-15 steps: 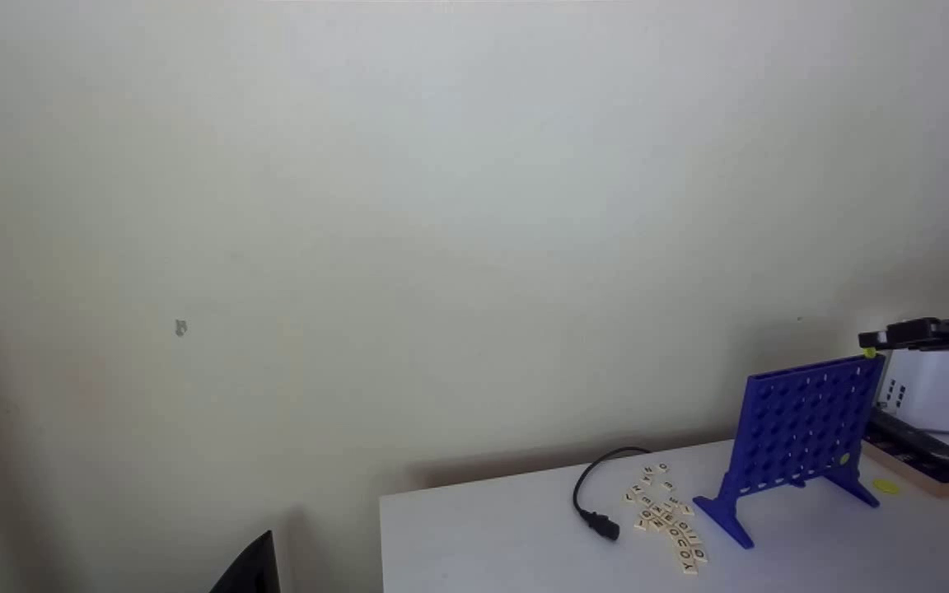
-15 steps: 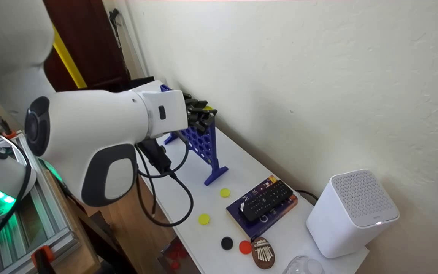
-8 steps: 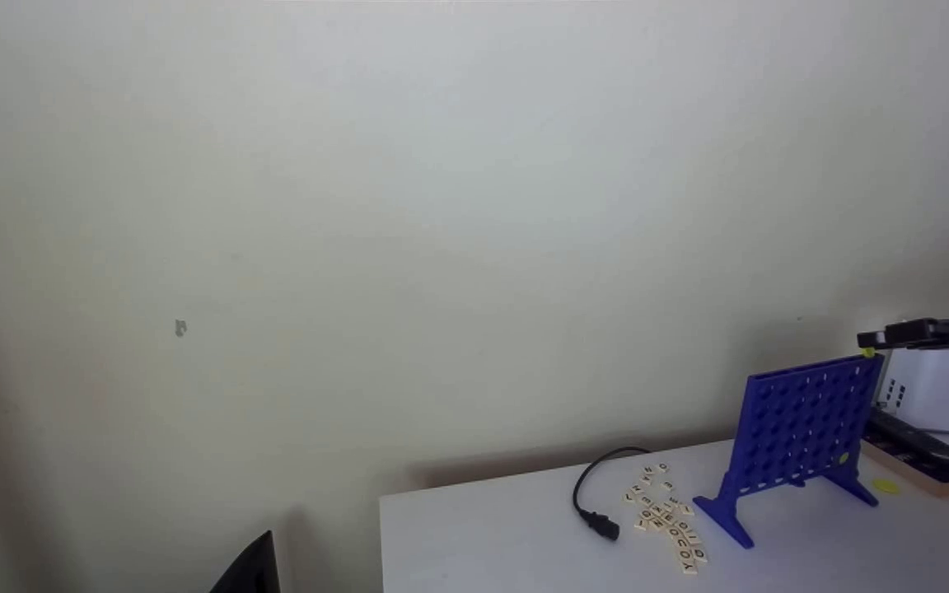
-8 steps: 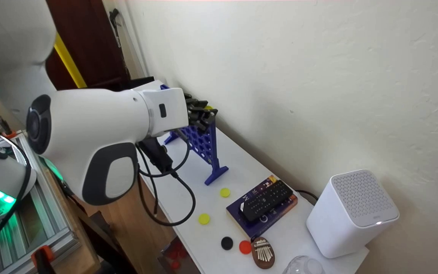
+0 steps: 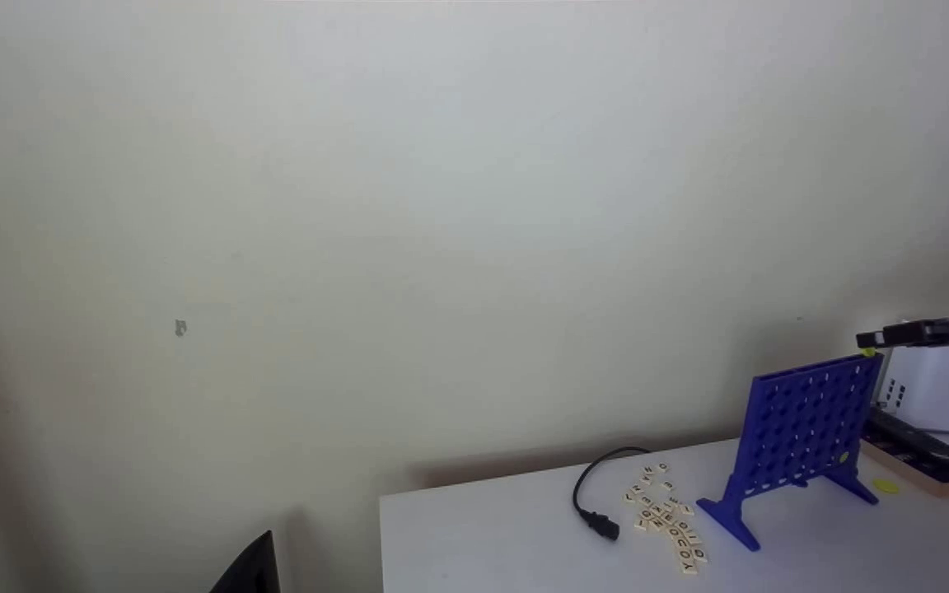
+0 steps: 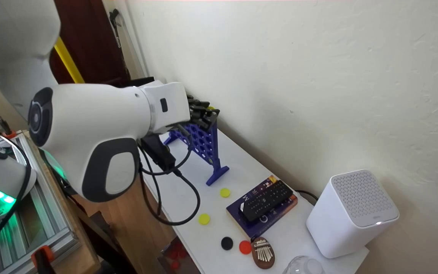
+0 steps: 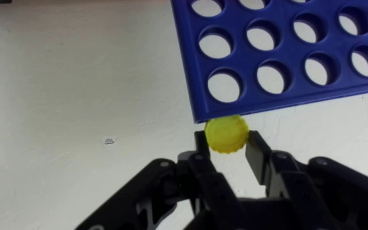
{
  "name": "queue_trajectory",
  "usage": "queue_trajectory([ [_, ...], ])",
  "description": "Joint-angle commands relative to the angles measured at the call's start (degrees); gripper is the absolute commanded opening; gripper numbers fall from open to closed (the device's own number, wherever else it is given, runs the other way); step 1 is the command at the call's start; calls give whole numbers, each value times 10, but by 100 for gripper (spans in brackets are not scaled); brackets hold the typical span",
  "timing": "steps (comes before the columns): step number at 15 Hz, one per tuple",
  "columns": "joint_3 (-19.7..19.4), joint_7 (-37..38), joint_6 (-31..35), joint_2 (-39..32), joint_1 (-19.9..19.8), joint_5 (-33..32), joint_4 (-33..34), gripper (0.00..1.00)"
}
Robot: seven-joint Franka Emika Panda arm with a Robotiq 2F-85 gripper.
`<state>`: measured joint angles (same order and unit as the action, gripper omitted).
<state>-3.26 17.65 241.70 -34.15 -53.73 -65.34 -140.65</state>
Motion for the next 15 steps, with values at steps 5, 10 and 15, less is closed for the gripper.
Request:
queue_trajectory([
  [5,-49,-38,-2,2,54,26,-18,10],
  [10,-64,-55,-10,8,76,48,-29,10],
  [15,-75,-66,-15,19,98,92,-48,10],
])
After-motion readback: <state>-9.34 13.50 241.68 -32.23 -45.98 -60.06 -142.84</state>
